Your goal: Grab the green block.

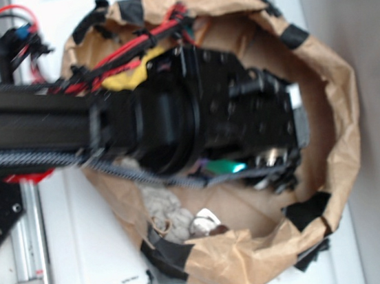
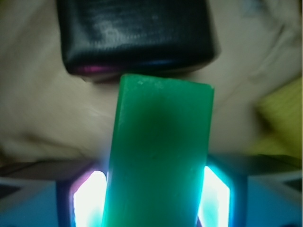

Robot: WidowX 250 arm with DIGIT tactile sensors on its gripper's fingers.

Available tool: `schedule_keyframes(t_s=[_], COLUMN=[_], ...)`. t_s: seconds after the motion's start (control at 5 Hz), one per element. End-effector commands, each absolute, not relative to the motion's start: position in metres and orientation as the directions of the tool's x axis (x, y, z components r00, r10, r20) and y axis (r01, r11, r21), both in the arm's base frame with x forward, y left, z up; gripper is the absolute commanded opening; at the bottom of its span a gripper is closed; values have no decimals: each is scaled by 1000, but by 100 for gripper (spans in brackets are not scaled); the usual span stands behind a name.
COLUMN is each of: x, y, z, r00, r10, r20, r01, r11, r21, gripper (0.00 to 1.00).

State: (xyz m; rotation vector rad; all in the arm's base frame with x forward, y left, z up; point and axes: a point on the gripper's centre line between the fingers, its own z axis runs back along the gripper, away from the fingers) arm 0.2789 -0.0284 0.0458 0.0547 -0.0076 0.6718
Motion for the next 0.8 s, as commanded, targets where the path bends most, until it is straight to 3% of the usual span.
schedule_keyframes(t_s=[0.0,0.2,0.4,0.6], x=[253,246,246,241], y=[-37,-28,-8,-2], z=[164,178,172,172], r00=[982,982,982,981], r10=[134,-115,-148,-150], r20=[137,152,114,121], r01=[-147,100,130,130], r11=[985,990,979,979], r21=[91,104,156,160], gripper=[0,0,0,0])
